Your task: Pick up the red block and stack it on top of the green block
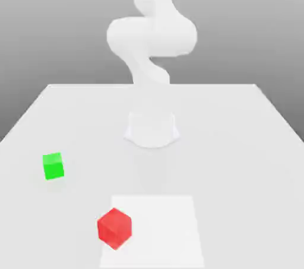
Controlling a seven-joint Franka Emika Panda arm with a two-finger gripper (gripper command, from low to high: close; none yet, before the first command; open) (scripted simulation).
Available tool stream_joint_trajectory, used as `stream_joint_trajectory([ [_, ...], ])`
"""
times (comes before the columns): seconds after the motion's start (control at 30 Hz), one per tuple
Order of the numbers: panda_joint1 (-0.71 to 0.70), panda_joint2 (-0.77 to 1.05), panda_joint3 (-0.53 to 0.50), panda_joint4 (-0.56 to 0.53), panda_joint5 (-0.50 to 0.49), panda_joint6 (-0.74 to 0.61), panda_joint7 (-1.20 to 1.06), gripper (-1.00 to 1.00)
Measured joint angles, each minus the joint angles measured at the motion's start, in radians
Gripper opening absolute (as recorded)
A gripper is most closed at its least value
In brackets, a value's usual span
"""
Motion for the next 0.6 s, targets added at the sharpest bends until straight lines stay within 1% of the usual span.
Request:
stream_joint_trajectory([
  [0.3,-0.102,0.333,0.034,-0.115,-0.038,0.157,0.198,0.00],
  [0.47,-0.140,0.515,0.033,-0.178,-0.053,0.243,0.302,0.00],
  [0.6,-0.163,0.659,0.022,-0.229,-0.046,0.312,0.371,0.00],
])
